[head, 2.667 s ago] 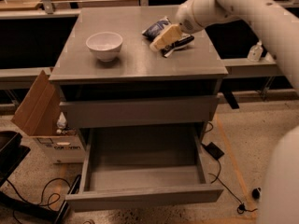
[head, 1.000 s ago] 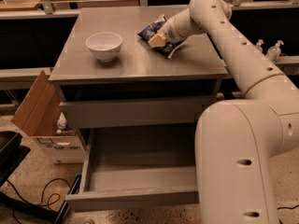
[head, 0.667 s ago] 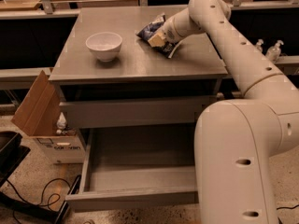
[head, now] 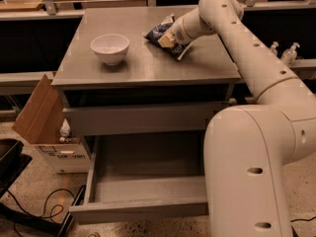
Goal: Place blue chip bag into middle drawer
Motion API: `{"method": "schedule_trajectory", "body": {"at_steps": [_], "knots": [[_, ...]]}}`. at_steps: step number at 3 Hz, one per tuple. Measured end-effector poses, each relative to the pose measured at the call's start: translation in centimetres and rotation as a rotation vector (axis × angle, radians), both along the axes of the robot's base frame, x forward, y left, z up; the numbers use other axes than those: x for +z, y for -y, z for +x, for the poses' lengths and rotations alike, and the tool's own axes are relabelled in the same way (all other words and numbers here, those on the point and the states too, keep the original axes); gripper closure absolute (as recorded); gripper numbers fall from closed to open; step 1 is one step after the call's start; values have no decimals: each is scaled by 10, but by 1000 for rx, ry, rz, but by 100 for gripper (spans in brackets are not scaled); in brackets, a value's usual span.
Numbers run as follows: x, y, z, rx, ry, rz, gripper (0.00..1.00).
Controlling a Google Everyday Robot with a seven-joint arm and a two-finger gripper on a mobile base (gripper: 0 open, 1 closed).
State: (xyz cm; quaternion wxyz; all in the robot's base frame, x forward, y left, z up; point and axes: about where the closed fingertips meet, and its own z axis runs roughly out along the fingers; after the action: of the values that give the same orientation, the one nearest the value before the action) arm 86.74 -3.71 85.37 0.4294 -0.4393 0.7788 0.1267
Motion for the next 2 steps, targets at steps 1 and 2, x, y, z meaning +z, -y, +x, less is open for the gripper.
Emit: {"method": "schedule_trajectory", "body": {"at_steps": [1,2], "knots": [[0,0,0,0,0,0,100],[1,0,0,0,0,0,100]]}}
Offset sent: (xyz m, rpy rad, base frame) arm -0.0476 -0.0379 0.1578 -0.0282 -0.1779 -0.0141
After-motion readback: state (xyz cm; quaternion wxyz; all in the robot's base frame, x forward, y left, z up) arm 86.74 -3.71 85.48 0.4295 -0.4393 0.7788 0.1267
